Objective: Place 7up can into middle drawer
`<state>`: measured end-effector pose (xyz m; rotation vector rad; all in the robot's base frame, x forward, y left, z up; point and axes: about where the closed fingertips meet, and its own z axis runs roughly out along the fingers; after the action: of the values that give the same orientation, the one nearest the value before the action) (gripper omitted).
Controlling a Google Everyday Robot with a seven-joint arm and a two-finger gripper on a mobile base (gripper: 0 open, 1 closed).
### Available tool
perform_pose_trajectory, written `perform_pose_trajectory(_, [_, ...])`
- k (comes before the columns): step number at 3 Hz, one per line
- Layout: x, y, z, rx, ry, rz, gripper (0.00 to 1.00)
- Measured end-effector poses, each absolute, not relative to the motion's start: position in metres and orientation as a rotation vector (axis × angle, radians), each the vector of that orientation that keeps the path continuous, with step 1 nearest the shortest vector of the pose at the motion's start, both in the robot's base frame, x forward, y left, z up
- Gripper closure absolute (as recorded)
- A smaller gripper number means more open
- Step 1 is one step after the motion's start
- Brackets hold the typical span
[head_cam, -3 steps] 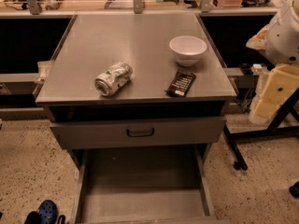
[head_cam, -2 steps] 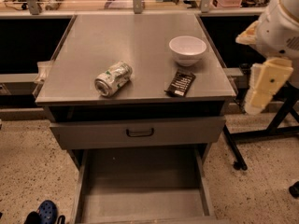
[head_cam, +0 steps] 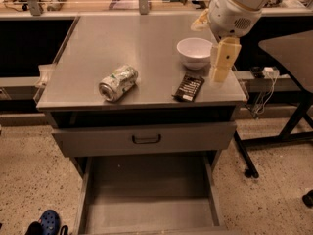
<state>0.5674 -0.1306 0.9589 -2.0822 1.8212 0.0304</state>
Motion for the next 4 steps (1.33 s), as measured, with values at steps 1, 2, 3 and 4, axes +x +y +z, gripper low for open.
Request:
perform_pose_trajectory(1, [0.567, -0.131, 0.959, -2.082, 1.821, 0.03, 0.0])
perform_pose_trajectory(2, [0.583, -0.123, 0.942, -2.159, 1.792, -0.049, 0.0])
perform_pose_trajectory(3, [0.622, -0.089, 0.908, -2.383, 1.578, -0.156, 0.0])
perform_pose_trajectory(4, [0.628, -0.085, 0.902, -2.476, 1.451, -0.192, 0.0])
